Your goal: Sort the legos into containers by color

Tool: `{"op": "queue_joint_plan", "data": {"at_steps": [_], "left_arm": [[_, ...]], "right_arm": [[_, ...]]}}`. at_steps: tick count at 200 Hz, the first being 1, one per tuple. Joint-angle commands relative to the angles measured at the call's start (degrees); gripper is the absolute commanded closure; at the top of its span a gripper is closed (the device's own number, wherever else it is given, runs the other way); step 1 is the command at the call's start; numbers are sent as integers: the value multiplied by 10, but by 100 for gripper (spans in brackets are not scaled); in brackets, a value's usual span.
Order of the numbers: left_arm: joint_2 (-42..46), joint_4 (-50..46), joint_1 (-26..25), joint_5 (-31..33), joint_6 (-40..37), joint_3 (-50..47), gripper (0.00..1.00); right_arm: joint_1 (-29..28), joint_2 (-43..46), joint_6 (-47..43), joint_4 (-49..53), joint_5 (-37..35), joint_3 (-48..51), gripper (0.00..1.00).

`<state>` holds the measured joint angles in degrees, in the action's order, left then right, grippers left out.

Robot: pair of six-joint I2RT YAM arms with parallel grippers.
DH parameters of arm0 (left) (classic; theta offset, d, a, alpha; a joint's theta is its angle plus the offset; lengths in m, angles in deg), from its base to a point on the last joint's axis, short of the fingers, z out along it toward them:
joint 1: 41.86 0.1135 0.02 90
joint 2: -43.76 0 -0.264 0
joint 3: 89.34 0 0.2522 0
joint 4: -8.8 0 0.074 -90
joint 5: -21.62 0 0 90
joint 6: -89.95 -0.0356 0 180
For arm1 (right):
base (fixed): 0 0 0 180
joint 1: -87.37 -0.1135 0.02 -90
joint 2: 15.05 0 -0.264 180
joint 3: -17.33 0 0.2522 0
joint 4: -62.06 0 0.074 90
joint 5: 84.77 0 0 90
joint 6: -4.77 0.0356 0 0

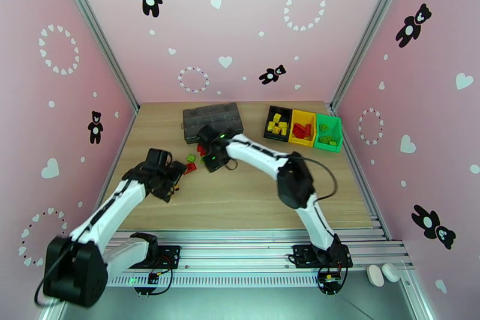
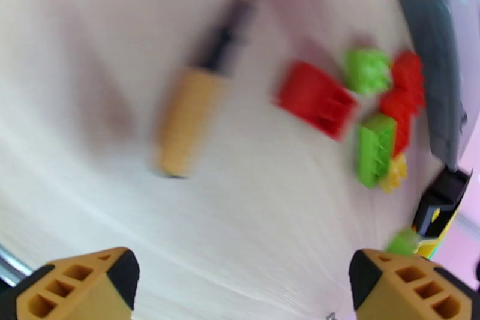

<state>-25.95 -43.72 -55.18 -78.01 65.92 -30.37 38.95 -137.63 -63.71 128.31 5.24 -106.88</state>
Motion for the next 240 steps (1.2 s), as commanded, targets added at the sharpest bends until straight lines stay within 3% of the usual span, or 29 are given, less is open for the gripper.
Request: {"op": "queue_joint_plan", "data": {"at_steps": [1,69,114,155,196,240], "left_arm": [[-75,50,-55,-20,-33,84,2],[-407,94,-212,-115,-79,431,2],[-596,70,-258,-209,-83,682,3],[-728,7,-285,-245,-82,901,3],[-760,15,-294,-254,-61,940,2],[-744,7,-293,-237,-73,917,3]], "right_arm": [[58,63,24,-27,-20,63,81],[257,166,26,-38,-6,179,81],[386,186,18,-19,-29,194,81],[497,170,19,-6,-57,176,82],[574,106,42,47,-94,86,83],[604,35,47,66,-98,9,80]]}}
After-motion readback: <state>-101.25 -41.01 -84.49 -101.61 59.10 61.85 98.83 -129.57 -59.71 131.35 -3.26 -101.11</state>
